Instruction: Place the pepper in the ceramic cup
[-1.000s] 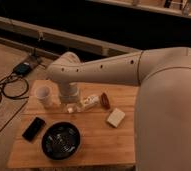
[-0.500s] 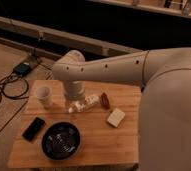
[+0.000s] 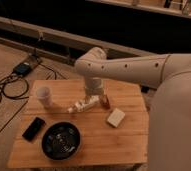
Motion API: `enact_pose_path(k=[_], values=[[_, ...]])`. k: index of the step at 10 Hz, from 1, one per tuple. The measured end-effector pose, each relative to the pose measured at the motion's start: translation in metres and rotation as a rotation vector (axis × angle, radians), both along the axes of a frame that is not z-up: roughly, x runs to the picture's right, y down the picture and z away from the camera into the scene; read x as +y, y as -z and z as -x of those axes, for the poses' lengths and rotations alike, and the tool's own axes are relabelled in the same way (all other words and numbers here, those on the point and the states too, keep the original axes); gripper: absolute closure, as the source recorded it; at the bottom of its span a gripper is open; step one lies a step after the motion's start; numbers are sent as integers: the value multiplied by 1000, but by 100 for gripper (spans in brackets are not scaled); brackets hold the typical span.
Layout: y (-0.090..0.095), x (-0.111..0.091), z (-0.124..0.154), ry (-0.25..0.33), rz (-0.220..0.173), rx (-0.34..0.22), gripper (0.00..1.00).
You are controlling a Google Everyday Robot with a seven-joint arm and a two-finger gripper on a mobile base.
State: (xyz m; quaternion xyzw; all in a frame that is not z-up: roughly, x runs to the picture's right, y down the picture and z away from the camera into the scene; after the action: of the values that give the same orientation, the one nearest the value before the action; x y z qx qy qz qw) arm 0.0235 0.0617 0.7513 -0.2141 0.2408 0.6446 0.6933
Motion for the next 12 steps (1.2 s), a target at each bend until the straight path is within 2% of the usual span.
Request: enact_pose_path(k=[2, 4, 5, 8, 12], values=[[-21, -9, -34, -1, -6, 2, 35], [-41, -17, -48, 11, -5, -6, 35], [-56, -21, -53, 25, 8, -6, 35], [-91, -28, -49, 50, 39, -18, 35], [-127, -27, -55, 23, 70, -17, 35]])
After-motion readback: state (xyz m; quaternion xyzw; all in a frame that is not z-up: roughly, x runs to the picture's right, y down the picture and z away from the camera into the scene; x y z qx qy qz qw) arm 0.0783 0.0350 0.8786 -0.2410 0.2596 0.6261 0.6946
